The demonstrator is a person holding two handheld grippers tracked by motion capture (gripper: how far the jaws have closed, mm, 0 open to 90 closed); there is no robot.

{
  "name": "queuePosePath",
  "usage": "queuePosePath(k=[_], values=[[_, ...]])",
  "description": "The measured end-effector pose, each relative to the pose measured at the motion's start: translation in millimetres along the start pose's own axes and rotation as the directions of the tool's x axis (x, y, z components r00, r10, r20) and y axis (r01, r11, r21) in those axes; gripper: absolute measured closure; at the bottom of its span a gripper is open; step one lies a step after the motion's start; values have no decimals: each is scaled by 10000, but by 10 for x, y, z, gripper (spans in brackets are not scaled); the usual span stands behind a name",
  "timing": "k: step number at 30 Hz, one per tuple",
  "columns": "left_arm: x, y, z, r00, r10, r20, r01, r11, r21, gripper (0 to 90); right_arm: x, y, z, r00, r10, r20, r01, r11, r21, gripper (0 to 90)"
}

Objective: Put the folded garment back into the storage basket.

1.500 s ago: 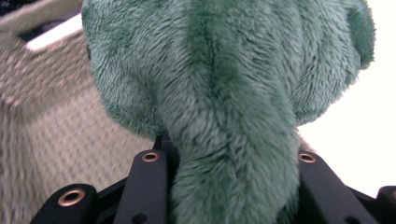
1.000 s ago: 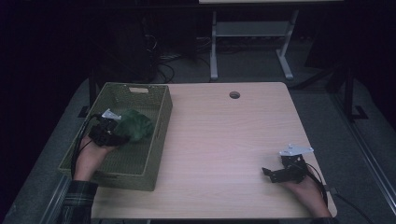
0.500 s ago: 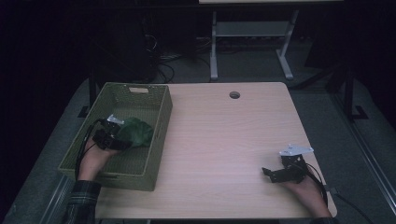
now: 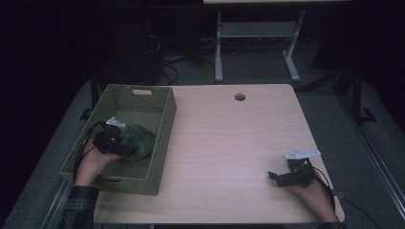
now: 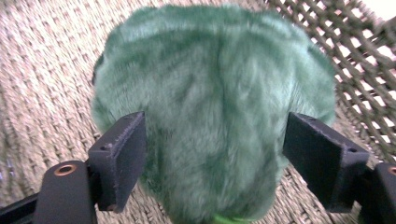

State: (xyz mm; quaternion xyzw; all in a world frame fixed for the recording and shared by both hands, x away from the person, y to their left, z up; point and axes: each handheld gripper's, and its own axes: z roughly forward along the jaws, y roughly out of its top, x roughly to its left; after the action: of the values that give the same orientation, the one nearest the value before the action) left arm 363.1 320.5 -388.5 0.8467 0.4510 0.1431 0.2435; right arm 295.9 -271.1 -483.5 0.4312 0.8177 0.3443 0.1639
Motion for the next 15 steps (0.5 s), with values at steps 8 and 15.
queuePosePath(k=[8,15], values=[[-15,136,-113,10000,-24,64,27,9987,-517,178,1,0,0,10000,4,5,-4,10000,4,16],[-153,294,-193,9996,186,228,-160,9938,-1098,149,0,0,0,10000,5,2,-5,10000,6,16]])
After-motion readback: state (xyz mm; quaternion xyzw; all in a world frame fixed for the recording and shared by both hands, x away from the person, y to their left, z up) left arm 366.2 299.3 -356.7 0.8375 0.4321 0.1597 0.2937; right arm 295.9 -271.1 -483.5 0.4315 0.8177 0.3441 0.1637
